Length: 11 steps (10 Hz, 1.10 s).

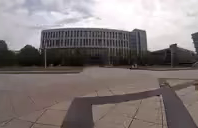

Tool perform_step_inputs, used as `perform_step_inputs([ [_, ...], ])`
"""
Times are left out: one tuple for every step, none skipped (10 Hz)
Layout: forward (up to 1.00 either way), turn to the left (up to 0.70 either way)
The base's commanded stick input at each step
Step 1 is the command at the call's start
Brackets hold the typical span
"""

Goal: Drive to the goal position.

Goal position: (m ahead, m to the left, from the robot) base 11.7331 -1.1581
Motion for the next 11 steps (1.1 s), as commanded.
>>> perform_step_inputs([
  [0.70, 0.00],
  [0.70, 0.00],
  [0.70, 0.00],
  [0.70, 0.00],
  [0.70, 0.00],
  [0.70, -0.16],
  [0.70, -0.34],
  [0.70, -0.13],
  [0.70, 0.00],
  [0.70, 0.00],
  [0.70, 0.00],
])
